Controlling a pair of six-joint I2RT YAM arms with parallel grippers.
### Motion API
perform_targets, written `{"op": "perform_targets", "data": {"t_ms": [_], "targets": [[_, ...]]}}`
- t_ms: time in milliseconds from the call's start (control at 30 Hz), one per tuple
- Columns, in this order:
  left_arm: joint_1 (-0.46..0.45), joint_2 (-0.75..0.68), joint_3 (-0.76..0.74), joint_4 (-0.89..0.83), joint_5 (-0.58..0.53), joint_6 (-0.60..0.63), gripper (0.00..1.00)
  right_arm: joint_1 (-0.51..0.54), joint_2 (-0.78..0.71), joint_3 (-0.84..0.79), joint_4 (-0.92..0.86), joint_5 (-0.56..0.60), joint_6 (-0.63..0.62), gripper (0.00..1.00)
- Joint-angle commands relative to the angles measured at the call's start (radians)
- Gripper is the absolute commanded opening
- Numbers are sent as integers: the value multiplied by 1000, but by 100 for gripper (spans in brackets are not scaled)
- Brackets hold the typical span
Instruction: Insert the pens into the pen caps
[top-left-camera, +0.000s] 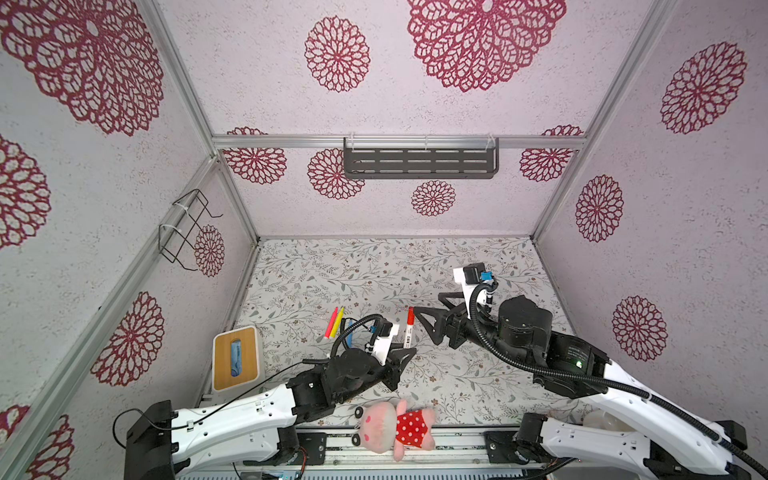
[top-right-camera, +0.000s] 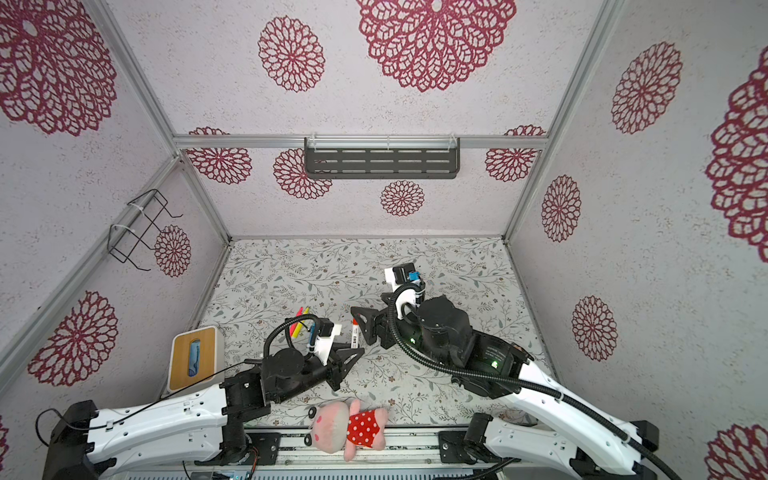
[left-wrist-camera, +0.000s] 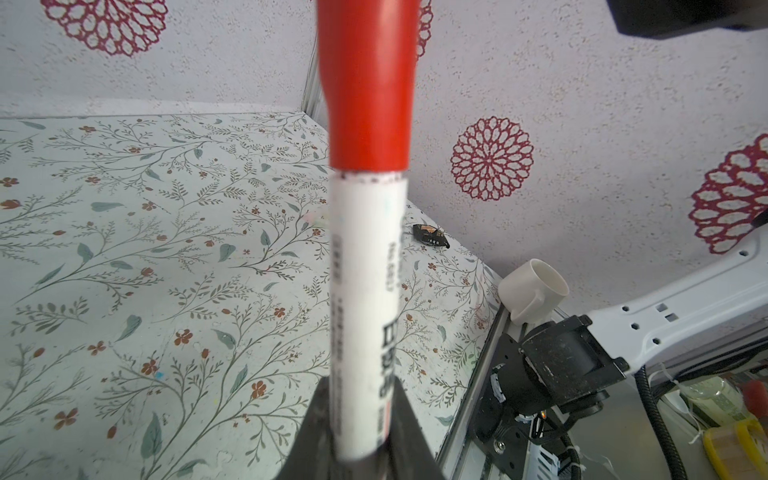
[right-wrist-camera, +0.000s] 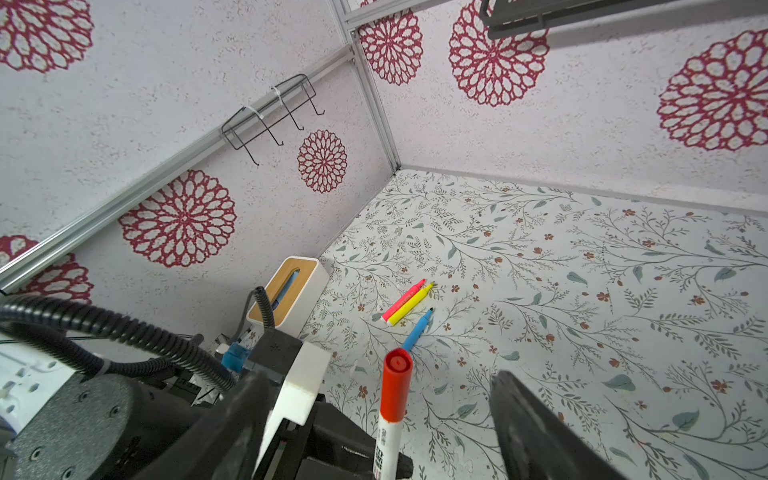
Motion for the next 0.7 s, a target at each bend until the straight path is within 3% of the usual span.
{"op": "perform_targets", "data": {"t_ms": [0, 200, 367, 667], "targets": [[-14, -16, 23, -8, -20, 21, 0, -28, 31, 68, -16, -56, -39, 85], [-14, -47, -4, -9, -31, 27, 0, -64, 73, 25, 60, -149, -7, 82], [-13, -79, -44, 11, -30, 11, 0, -108, 122, -4, 125, -193, 21, 73], [-14, -72, -69, 20, -42, -1, 0, -132, 156, -11, 153, -213, 34, 65]]}}
